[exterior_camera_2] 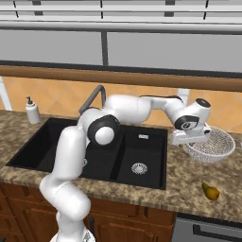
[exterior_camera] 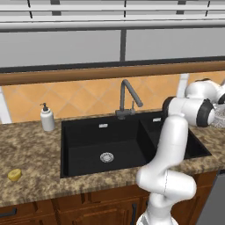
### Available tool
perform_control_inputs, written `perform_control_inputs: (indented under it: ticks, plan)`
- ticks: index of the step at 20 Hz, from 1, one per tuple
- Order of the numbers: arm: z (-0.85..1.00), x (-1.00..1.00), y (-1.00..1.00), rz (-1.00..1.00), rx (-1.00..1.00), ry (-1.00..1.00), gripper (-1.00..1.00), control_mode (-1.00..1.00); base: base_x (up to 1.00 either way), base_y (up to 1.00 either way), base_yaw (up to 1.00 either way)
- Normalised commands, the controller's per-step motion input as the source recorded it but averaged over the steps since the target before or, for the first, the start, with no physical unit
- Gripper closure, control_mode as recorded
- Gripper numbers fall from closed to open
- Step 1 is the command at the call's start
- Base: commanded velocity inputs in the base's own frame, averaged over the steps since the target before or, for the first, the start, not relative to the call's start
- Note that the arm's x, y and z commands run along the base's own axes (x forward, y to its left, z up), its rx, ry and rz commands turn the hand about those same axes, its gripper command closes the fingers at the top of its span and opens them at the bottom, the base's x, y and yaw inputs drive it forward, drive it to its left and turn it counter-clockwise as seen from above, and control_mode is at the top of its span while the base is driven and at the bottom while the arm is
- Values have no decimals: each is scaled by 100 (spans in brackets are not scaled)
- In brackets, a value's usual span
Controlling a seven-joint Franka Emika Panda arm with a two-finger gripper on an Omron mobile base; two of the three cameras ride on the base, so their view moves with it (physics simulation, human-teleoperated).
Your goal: Put the colander in the sink, put the kiwi, pear in the colander, and turn on the sink faucet and pour water over the colander.
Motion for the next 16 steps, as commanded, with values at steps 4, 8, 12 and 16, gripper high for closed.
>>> perform_control_inputs:
  ticks: [4,8,12,16]
  plan:
    - [83,-46,21,0,0,-14,100,-100,0,0,0]
    - [38,-96,78,0,-5,0,100,-100,0,0,0]
    - [41,-88,98,1,-5,0,100,-100,0,0,0]
    - [22,-76,100,4,-6,6,100,-100,0,0,0]
